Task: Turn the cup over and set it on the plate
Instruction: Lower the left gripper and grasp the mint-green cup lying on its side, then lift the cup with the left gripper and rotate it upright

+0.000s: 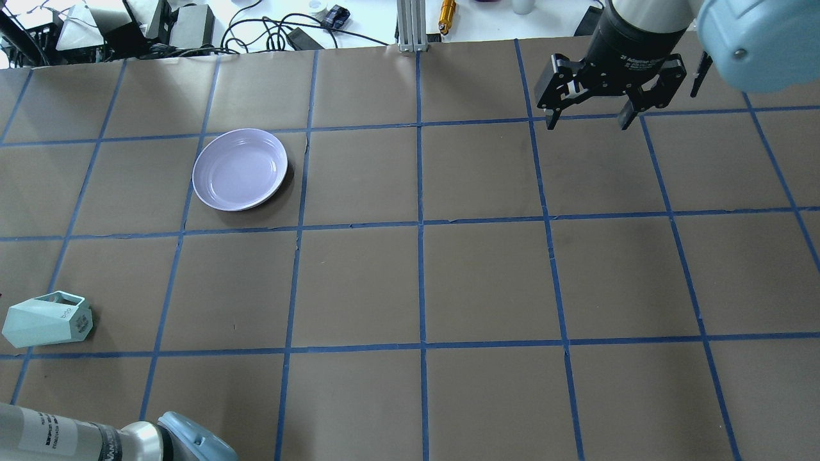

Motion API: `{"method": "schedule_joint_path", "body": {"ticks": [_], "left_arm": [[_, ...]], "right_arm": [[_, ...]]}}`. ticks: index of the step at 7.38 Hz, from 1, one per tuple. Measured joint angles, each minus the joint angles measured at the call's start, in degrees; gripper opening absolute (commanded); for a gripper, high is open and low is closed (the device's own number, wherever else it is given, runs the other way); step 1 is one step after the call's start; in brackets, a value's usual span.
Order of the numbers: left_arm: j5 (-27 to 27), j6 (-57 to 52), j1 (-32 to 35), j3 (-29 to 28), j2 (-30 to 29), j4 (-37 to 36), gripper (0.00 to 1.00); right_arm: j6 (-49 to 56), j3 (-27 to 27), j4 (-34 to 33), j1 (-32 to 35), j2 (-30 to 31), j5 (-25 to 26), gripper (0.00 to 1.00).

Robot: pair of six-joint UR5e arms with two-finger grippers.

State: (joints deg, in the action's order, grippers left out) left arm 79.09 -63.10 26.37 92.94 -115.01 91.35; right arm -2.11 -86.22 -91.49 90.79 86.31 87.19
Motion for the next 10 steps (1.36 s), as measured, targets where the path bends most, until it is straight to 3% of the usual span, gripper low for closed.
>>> {"method": "schedule_joint_path", "body": {"ticks": [5, 7, 10], "left_arm": [[-3.64, -3.29, -2.09, -0.55, -4.57, 10.28, 0.95], [-3.73, -4.49, -2.08, -0.95, -5.64, 11.88, 0.71], [-3.97, -7.08, -1.88, -1.97, -6.32, 13.61, 0.22]], "right_arm": [[0.0, 0.0, 0.0, 0.0, 0.0, 0.0, 1.0], [0.0, 0.0, -0.01, 0.0, 0.0, 0.0, 1.0], [0.0, 0.0, -0.02, 0.0, 0.0, 0.0, 1.0]]}}
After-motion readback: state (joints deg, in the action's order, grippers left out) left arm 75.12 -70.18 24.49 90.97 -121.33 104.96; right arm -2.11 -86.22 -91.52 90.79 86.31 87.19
